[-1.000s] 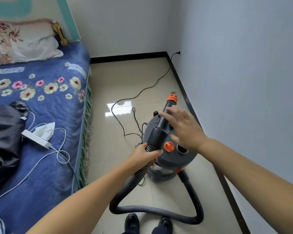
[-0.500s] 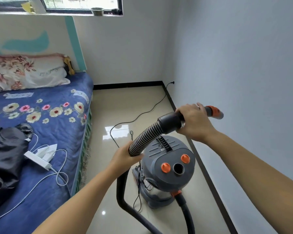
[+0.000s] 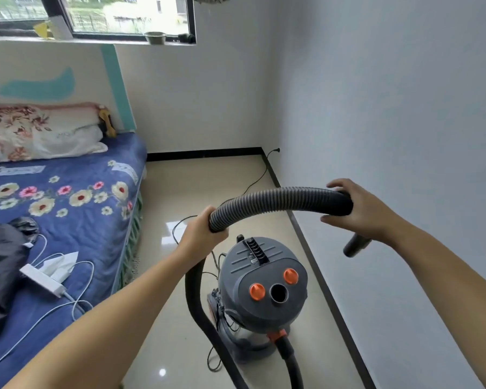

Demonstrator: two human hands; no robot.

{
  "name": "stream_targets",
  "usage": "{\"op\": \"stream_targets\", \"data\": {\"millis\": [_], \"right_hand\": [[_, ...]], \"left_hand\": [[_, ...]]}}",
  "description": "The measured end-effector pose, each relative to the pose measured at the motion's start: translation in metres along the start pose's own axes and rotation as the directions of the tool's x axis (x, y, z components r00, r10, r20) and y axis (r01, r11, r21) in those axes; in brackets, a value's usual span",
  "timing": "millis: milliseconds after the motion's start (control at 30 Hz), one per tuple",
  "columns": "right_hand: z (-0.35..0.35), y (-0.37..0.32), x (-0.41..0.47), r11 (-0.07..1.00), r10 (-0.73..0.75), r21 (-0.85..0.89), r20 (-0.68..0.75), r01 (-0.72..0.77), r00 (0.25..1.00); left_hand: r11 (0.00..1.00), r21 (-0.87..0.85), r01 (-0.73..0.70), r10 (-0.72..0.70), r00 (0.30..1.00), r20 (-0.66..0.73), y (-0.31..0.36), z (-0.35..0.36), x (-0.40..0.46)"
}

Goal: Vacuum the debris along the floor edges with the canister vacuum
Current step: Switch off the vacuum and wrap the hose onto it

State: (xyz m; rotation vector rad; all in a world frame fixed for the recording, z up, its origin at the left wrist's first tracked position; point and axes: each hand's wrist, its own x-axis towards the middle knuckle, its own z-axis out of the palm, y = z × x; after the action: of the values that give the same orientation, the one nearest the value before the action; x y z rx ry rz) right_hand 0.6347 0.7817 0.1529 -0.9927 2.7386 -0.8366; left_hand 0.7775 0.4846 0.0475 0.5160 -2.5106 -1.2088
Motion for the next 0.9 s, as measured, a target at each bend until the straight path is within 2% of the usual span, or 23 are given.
{"op": "stream_targets", "data": {"millis": [100, 233, 300, 367, 467, 533, 633, 767, 900], "right_hand": [[0.006, -0.022, 0.008, 0.944, -0.224, -0.235, 0.059, 0.232, 0.973], [0.016, -0.027, 0.019, 0.79, -0.388, -0.502, 0.034, 0.352, 0.921], [0.013, -0.015, 0.023, 0.774, -0.442, -0.501, 0.008, 0.386, 0.897], [0.01, 0.0, 0.027, 0.81, -0.457, -0.442, -0.065, 0.385, 0.887], [0.011, 0.027, 0.034, 0.863, -0.383, -0.406, -0.139, 0.301, 0.913], [0.016, 0.049, 0.04, 0.88, -0.292, -0.418, -0.098, 0.227, 0.952], [0.032, 0.077, 0.052, 0.885, -0.154, -0.442, 0.022, 0.148, 0.988], [0.05, 0.103, 0.084, 0.9, -0.05, -0.426, 0.103, 0.09, 0.993], [0.088, 0.128, 0.125, 0.94, 0.061, -0.342, 0.177, 0.003, 0.982]], "left_hand": [[0.991, 0.048, -0.124, 0.119, 0.988, 0.097, 0.035, 0.017, 0.005], [0.98, 0.056, -0.189, 0.187, 0.981, 0.044, 0.068, 0.041, 0.014], [0.977, 0.07, -0.2, 0.199, 0.98, 0.017, 0.067, 0.048, 0.02], [0.989, 0.068, -0.132, 0.132, 0.991, 0.01, 0.052, 0.054, 0.023], [0.993, 0.063, 0.097, -0.102, 0.992, 0.078, 0.008, 0.067, 0.019], [0.983, 0.064, 0.17, -0.177, 0.976, 0.127, -0.019, 0.074, 0.016], [0.989, 0.094, 0.114, -0.127, 0.981, 0.148, -0.034, 0.08, 0.03], [0.974, 0.225, -0.034, -0.005, 0.985, 0.17, -0.045, 0.081, 0.08], [0.941, 0.336, -0.034, -0.068, 0.956, 0.285, -0.075, 0.093, 0.132]]}}
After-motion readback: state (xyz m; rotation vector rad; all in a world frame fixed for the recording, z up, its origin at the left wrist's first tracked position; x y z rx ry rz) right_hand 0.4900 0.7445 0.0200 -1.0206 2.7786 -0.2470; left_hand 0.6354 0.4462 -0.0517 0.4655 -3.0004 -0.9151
